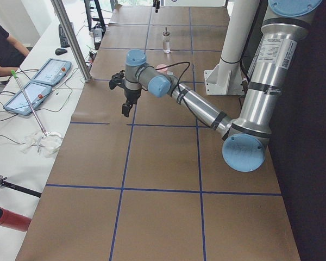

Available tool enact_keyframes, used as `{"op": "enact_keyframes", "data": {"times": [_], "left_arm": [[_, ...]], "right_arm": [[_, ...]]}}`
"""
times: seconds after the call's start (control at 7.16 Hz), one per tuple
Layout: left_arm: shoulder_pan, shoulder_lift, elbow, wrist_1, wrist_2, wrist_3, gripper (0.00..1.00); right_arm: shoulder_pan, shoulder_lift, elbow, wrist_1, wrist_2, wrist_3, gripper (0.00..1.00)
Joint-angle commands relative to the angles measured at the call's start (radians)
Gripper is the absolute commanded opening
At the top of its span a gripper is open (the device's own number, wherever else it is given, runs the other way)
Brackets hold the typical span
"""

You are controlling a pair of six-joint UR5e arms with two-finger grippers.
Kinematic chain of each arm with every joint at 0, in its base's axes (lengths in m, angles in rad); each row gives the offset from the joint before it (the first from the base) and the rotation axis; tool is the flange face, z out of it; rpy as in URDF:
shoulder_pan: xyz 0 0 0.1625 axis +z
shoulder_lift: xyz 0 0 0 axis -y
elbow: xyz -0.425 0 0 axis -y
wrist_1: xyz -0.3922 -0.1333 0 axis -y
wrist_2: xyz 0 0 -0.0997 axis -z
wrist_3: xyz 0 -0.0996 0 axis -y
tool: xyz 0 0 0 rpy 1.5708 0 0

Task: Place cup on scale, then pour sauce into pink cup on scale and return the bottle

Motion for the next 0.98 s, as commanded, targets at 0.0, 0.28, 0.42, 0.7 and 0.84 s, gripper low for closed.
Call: {"op": "enact_keyframes", "data": {"times": [0.0, 0.28, 0.42, 0.7, 0.84], "left_arm": [[-0.193, 0.015, 0.197, 0.008, -0.101, 0.219, 1.0], [-0.205, 0.056, 0.259, 0.007, -0.094, 0.224, 1.0], [-0.208, 0.121, 0.238, -0.001, -0.085, 0.222, 1.0], [-0.206, 0.13, 0.239, -0.004, -0.083, 0.21, 1.0], [-0.208, 0.136, 0.228, 0.002, -0.086, 0.213, 1.0]], "right_arm": [[0.064, -0.01, -0.016, -0.145, 0.093, -0.126, 1.0], [0.064, -0.051, -0.009, -0.131, 0.081, -0.119, 1.0], [0.062, -0.043, -0.019, -0.116, 0.078, -0.117, 1.0], [0.062, -0.039, -0.01, -0.116, 0.081, -0.116, 1.0], [0.062, -0.039, -0.012, -0.116, 0.084, -0.116, 1.0]]}}
